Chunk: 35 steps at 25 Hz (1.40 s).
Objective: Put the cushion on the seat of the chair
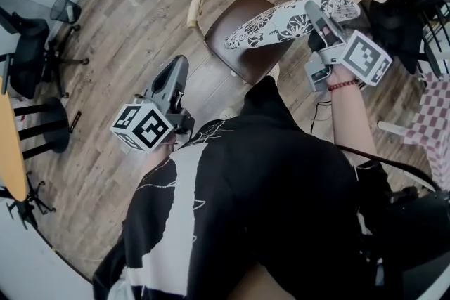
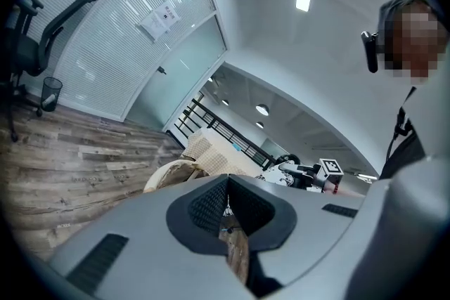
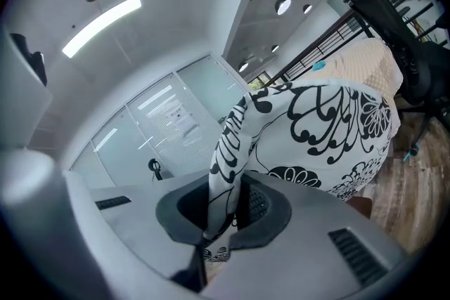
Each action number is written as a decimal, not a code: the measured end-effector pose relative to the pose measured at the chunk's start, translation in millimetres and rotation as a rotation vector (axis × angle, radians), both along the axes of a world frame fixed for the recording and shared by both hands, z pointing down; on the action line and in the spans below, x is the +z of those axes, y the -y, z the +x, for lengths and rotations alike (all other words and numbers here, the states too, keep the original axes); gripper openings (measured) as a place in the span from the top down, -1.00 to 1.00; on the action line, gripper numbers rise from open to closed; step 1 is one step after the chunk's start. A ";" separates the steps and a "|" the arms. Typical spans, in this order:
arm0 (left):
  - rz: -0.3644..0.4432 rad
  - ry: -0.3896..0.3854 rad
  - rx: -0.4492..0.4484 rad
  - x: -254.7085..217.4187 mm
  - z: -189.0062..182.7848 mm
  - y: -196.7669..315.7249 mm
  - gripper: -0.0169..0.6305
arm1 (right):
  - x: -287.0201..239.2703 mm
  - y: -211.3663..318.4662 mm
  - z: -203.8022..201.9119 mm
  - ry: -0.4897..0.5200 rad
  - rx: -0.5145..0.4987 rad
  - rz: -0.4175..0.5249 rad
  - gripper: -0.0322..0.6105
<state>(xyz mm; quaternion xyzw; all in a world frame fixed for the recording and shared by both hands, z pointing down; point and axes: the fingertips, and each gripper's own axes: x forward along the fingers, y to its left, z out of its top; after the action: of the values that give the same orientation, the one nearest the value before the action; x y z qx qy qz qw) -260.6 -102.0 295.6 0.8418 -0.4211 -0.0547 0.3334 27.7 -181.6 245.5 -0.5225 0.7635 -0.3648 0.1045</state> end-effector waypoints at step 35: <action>-0.174 0.027 -0.213 49.6 22.2 90.2 0.91 | 119.2 188.1 -68.4 0.194 -0.248 -0.317 0.83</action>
<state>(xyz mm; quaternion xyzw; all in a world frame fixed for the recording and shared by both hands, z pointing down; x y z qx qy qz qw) -238.4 -192.2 345.2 0.7608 -0.5157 -0.0418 0.3918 -40.7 -369.7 364.7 -0.3968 0.7416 -0.5388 0.0482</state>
